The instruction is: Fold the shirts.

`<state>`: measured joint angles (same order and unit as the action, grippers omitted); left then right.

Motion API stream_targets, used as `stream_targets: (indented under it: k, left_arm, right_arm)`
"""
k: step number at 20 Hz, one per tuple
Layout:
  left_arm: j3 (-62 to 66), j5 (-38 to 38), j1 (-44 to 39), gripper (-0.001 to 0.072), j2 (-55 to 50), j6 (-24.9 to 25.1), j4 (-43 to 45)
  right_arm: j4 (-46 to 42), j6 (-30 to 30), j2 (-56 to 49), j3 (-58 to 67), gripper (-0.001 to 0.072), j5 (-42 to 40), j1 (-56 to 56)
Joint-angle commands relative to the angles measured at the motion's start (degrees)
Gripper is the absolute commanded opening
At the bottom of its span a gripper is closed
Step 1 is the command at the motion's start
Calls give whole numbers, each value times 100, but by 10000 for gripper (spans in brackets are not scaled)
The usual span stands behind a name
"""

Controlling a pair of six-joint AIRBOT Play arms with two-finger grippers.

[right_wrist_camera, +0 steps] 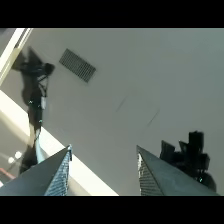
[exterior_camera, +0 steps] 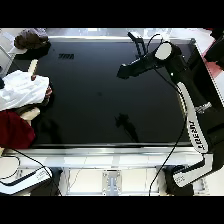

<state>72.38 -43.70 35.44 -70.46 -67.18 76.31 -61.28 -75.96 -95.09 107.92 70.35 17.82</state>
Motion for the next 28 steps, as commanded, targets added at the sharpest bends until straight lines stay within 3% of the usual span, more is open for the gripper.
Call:
stream_targets:
  k: [1,4,10,11,12,13,18,23,28]
  left_arm:
    - [20,-92,20,597,-310,-1093,1475]
    - [22,-85,13,598,-772,-1517,1475]
    - [22,256,13,591,-1309,-1816,1453]
    - [26,433,13,429,-1300,-1816,1453]
    - [35,553,13,94,-1281,-1814,1456]
    - [35,660,13,15,-1235,-1814,1453]
    - [44,590,-122,14,-326,-1814,1014]
    - [44,321,-846,13,1353,-1633,-1338]
    - [37,-1447,-2741,13,2050,-1596,-1596]
  right_arm:
    - [-15,2,4,240,444,-131,2]
    - [-24,0,4,396,444,-249,2]
    - [-13,-2,7,411,444,-133,2]
    - [0,-2,7,411,444,-133,2]
    - [2,-4,7,411,444,-131,2]
    - [4,-7,9,411,444,-131,2]
    - [4,-656,9,743,444,223,2]
    - [127,-848,555,1178,444,671,2]
    - [-144,-846,1749,1178,443,647,2]
